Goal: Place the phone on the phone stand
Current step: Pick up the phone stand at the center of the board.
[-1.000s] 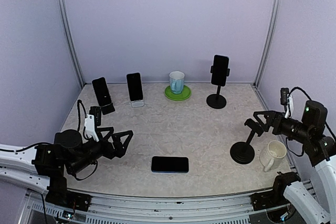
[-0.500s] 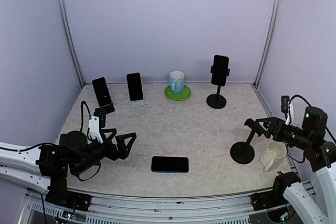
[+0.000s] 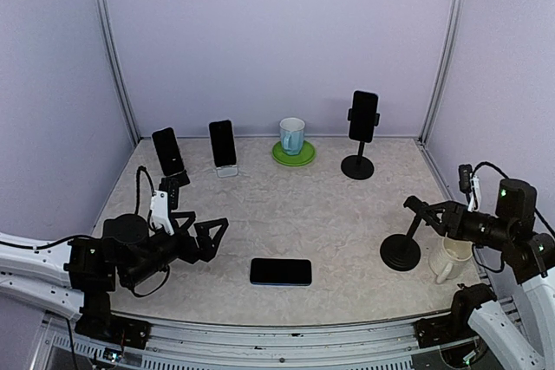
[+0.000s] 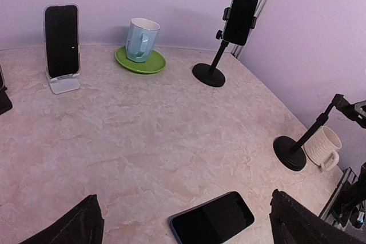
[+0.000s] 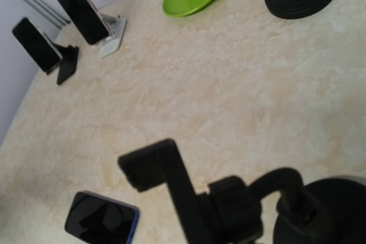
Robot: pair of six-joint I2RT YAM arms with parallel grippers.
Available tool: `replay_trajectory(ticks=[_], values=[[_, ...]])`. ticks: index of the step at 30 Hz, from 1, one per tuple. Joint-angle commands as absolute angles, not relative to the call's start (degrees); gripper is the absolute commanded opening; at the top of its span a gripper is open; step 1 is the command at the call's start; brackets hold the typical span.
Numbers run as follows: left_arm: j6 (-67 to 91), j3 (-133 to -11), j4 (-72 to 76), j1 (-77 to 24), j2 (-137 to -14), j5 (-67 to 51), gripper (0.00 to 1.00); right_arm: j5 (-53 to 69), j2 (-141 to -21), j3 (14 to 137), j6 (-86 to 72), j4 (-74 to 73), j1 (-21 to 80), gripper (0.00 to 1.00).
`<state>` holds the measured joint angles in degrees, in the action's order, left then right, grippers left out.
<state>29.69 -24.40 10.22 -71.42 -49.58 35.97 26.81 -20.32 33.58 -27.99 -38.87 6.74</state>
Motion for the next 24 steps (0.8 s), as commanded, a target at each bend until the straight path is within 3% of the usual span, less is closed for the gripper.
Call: replay_trajectory(ticks=[1,5,15,24], values=[[28.9,-24.1,12.0,-70.5,-49.5,34.8,0.99,27.4,-20.9,33.3,-27.7,-39.8,7.8,0.44],[28.9,-24.0,12.0,-70.2,-49.3,34.5,0.99,27.3,-21.6,33.6,-27.4,-40.1,8.1,0.39],[29.1,-23.1,13.2,-69.4,-49.4,33.4,0.99,25.8,-22.3,36.7,-26.7,-38.6,8.2,0.10],[29.1,-23.1,13.5,-69.2,-49.7,32.8,0.99,27.5,-30.2,43.1,-20.2,-36.4,8.2,0.06]])
